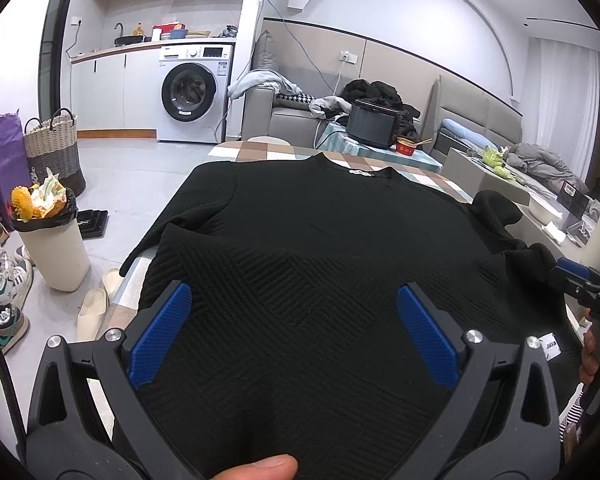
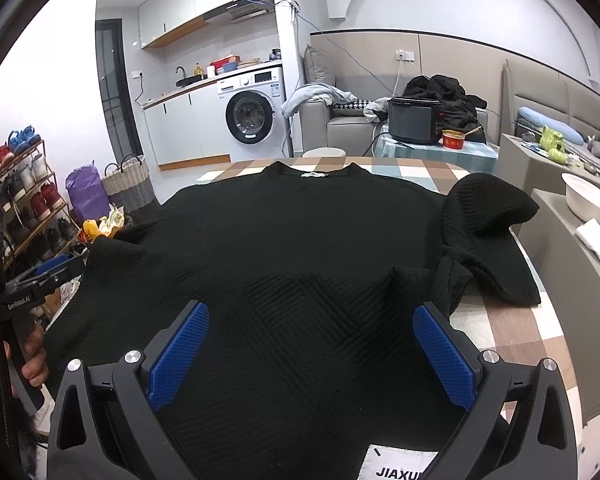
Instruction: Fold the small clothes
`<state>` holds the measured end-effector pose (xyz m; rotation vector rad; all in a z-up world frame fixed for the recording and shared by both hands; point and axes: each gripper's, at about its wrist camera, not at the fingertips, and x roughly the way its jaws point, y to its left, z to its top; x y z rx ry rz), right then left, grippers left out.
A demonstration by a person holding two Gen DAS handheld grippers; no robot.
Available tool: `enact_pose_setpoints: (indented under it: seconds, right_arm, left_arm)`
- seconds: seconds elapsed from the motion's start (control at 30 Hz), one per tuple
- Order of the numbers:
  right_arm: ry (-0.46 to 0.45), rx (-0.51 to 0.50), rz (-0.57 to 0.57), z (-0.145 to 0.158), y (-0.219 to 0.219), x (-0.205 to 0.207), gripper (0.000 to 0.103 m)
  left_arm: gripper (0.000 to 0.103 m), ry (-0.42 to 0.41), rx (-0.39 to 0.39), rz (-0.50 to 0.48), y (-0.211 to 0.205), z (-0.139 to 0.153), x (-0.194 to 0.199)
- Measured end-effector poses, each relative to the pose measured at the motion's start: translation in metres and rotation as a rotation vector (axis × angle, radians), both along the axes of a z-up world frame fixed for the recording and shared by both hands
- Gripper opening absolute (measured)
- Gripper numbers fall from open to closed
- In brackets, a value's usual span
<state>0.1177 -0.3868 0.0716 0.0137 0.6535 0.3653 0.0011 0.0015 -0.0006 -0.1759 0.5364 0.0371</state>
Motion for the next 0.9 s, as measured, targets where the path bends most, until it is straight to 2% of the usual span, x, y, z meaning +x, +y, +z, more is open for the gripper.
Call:
enact_pose_setpoints:
  seconds: [0.3, 0.43, 0.9]
  right_arm:
    - [-0.022, 0.017, -0.009, 0.006, -0.003, -0.002, 0.103]
    - [-0.068, 0.056, -0.025, 0.007, -0.008, -0.005, 0.103]
    - [-0.066, 0.095, -0.066, 0.008, -0.019, -0.001, 0.103]
  left_arm:
    - [0.102, -0.017, 0.007, 0.011, -0.001, 0.005, -0.003]
    - [0.102, -0.010, 0.012, 0.008, -0.002, 0.004, -0.003]
    - [0.102, 0.004, -0.002, 0.006, -0.003, 0.001, 0.002]
